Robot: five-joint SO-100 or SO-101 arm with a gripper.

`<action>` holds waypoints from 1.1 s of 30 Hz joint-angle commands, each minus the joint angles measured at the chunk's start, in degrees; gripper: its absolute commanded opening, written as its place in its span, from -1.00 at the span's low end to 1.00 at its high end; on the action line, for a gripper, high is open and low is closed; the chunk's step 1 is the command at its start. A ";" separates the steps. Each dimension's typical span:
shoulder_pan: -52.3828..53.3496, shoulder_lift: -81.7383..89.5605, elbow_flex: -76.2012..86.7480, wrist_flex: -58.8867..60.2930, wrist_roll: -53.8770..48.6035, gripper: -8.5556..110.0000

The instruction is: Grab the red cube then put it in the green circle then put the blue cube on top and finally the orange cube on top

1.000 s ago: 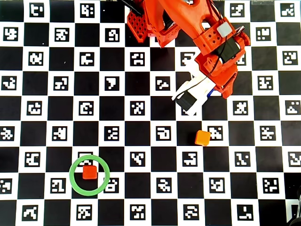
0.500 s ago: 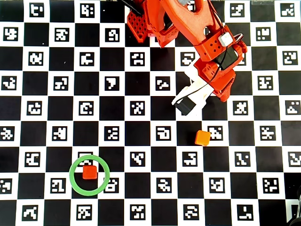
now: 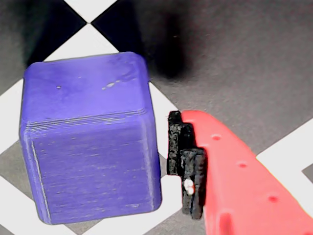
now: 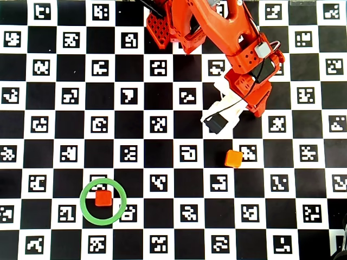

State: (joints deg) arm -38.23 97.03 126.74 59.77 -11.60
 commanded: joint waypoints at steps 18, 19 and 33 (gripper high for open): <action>-0.62 0.70 -0.26 -1.58 1.14 -0.69; -0.62 0.88 -0.26 -1.41 1.41 -0.71; 3.16 5.71 -9.84 12.22 -0.35 -0.78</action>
State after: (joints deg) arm -37.44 97.65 124.45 67.76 -10.90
